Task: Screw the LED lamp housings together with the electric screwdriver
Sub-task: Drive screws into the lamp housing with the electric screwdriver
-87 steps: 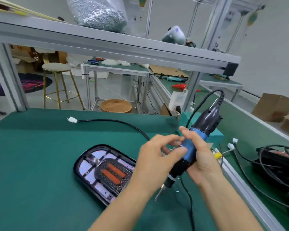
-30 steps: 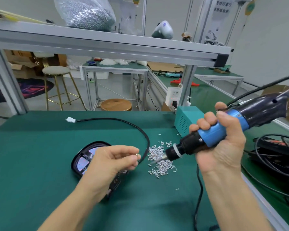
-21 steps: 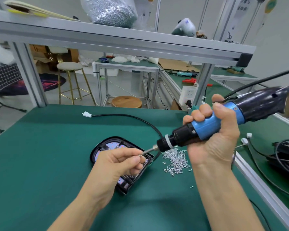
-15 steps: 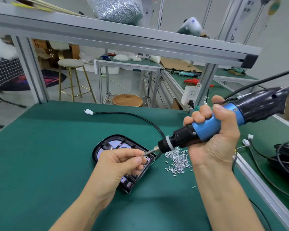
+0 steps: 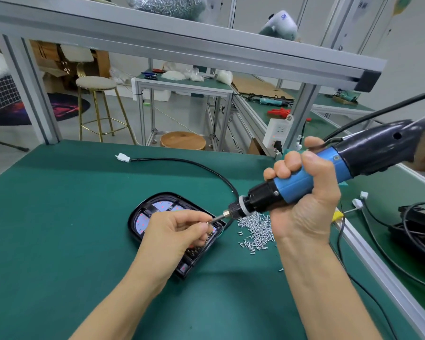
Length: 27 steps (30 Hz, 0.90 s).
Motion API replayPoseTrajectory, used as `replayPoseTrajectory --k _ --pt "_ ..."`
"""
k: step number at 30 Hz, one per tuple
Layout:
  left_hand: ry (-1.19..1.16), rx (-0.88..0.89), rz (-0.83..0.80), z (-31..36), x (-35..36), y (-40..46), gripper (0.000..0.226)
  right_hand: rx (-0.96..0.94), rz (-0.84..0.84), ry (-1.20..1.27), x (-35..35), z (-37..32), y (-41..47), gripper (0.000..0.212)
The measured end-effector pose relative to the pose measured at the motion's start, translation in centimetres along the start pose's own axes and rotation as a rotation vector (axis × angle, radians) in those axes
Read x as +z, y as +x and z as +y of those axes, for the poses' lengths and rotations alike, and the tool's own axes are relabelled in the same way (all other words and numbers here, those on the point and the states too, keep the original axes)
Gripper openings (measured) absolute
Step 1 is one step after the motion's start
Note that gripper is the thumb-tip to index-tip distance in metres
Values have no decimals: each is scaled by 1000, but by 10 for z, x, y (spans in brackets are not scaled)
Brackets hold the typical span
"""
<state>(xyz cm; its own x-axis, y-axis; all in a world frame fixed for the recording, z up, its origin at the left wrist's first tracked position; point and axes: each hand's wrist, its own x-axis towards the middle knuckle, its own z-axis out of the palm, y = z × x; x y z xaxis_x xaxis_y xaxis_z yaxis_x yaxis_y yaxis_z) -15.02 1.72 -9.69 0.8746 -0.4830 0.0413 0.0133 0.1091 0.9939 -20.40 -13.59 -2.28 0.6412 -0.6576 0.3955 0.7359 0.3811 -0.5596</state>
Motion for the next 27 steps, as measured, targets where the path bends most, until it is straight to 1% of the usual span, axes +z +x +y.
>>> replayPoseTrajectory --k 3,7,10,13,16,17,21,23,25,27 --pt "209 -25 14 -1 2 16 24 -13 16 -31 -3 9 7 20" --pt "421 -79 -30 0 2 40 20 -11 67 -65 -10 24 17 23" --pt "466 -103 -29 -1 1 45 18 -5 98 -54 -17 31 22 23" --pt "492 -56 26 0 2 48 17 2 151 -5 -23 34 28 20" --pt "673 17 37 -1 8 47 16 15 197 10 -29 38 29 18" --pt "700 20 46 -3 9 46 17 20 205 6 -31 39 29 18" --pt "592 -44 94 -5 -6 49 26 2 217 54 -37 32 34 16" --pt "704 13 35 -4 -8 49 27 2 210 52 -38 27 39 17" --pt "875 88 -48 -3 -1 49 21 9 172 -19 -38 27 37 20" --pt "1041 184 -69 -4 7 49 18 17 129 -94 -37 31 32 22"
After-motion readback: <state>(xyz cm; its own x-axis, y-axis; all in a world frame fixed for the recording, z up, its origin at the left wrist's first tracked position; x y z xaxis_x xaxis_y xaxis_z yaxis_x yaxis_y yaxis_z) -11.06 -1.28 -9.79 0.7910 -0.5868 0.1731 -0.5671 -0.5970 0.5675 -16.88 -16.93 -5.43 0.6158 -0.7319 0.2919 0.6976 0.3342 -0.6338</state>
